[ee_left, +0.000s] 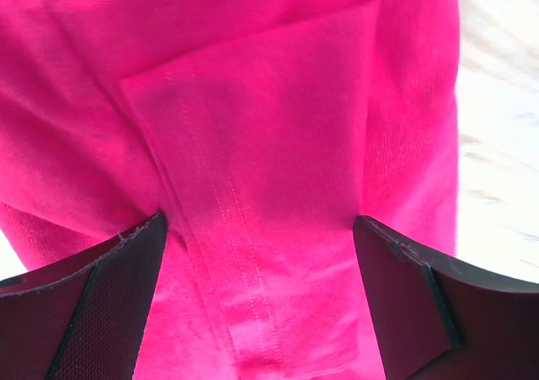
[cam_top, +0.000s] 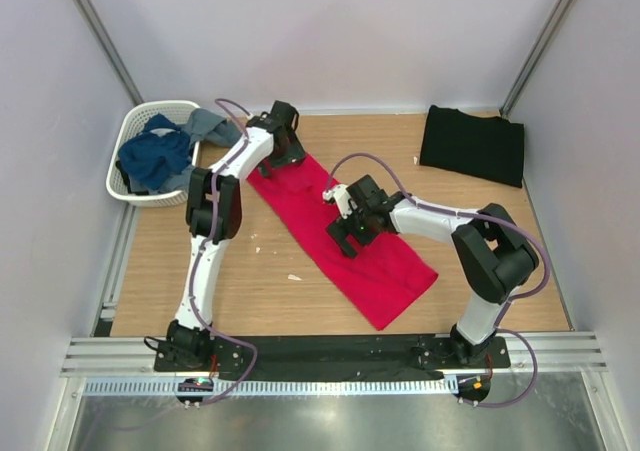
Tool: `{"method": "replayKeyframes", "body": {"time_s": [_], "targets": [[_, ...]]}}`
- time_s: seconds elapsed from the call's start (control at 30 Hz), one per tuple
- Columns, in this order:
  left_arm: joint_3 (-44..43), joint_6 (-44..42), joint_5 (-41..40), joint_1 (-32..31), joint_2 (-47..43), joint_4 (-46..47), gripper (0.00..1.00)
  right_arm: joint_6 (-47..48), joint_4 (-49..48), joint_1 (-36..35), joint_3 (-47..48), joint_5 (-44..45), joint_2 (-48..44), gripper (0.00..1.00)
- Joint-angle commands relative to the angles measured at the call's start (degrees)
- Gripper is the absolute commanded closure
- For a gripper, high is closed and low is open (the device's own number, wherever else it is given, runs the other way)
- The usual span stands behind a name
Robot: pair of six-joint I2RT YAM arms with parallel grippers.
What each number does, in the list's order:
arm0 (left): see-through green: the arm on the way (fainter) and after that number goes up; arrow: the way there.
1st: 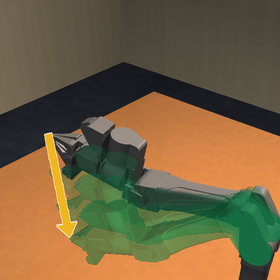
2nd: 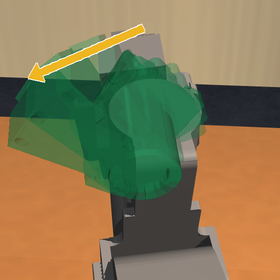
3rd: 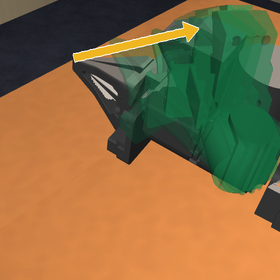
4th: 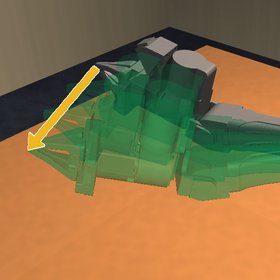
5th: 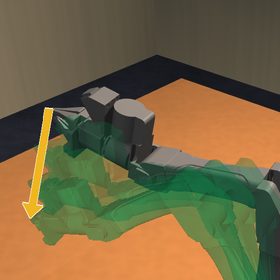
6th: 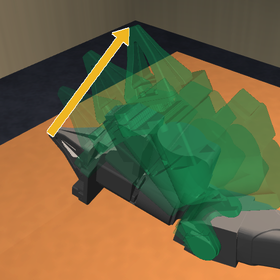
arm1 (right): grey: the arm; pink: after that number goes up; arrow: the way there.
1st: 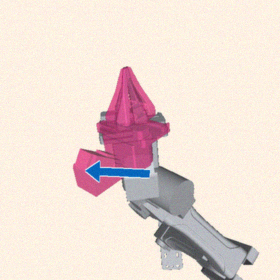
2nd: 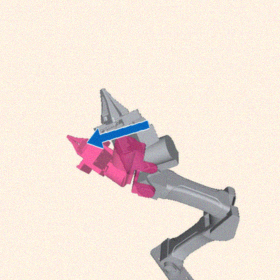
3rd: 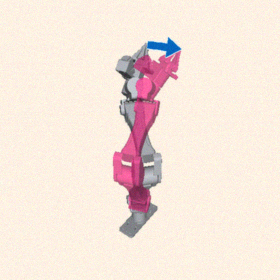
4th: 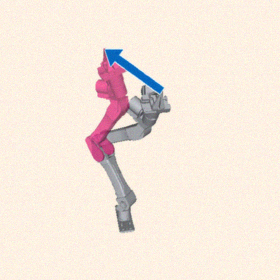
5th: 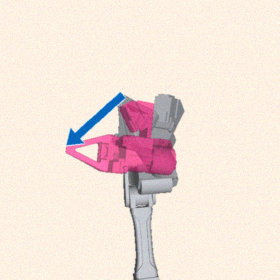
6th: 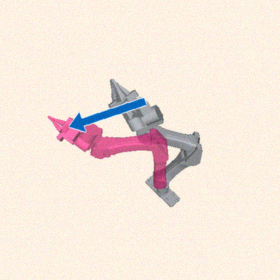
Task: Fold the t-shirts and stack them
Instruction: Fold the tshirt
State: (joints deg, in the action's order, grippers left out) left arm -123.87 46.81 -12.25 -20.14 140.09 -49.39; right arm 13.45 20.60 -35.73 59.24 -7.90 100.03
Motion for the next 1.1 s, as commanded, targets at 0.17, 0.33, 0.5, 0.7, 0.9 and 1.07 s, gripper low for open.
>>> {"method": "replayKeyframes", "body": {"time_s": [0.17, 0.33, 0.5, 0.7, 0.9, 1.07], "targets": [[-9.62, -0.93, 11.99, -2.71, 10.81, 7.81, 0.09, -23.98, 3.74, -4.43, -0.01, -1.94, -0.36, 0.00], [-11.48, 1.97, 16.03, -4.29, 13.80, 11.15, 0.10, -30.75, 4.01, -7.60, 1.31, -0.62, 0.17, 0.00], [-12.88, 2.85, 17.52, -5.52, 15.39, 12.12, 0.10, -37.44, 4.54, -9.44, 2.98, -1.51, 1.75, 0.00], [-13.94, 3.38, 17.00, -5.52, 16.44, 12.65, 0.10, -41.40, 6.91, -9.71, 4.21, -0.27, 2.98, 0.00], [-14.55, 4.26, 16.73, -5.44, 17.14, 13.17, 0.10, -44.04, 8.93, -9.71, 4.83, -1.86, 2.72, 0.00], [-14.64, 3.64, 16.03, -5.44, 17.23, 13.18, 0.10, -42.64, 11.56, -9.80, 5.44, -0.81, 2.63, 0.00]]}}
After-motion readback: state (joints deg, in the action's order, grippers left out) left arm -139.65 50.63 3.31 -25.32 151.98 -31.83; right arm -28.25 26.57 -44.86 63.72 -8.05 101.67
